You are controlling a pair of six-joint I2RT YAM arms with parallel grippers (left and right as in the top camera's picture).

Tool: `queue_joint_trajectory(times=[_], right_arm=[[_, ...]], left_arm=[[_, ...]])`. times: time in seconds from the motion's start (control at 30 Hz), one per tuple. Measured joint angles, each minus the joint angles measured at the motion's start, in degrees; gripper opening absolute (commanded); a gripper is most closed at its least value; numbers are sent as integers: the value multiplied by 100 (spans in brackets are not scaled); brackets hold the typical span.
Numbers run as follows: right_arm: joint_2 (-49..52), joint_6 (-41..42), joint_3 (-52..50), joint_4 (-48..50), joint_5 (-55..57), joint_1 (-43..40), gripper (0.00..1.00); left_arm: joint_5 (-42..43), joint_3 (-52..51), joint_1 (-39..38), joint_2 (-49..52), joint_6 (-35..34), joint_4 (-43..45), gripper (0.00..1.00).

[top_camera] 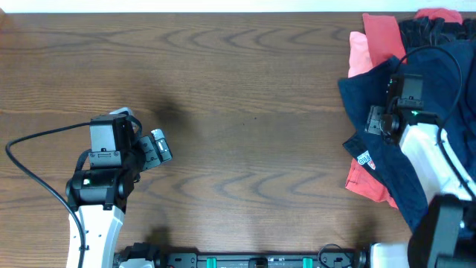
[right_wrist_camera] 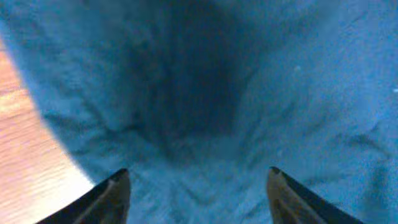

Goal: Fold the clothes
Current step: 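Reach the right gripper into the clothes pile and grasp the navy garment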

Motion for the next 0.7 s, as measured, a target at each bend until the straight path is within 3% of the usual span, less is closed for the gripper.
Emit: queue_joint_trajectory(times=[0.1,0.3,0.43,0.53,0.7], right_arm=[[284,61,0,33,79,-22,58],[682,118,0,164,114,-24,58],[868,136,0,205,125,-28,37],[918,155,0,243,138,-33,11],[918,214,2,284,173,-39,2]], left_arm=[[2,0,0,0,0,0,98],[2,0,0,0,0,0,98],[2,0,0,0,0,0,98],[0,0,0,0,0,0,98],[2,0,0,0,0,9,98]])
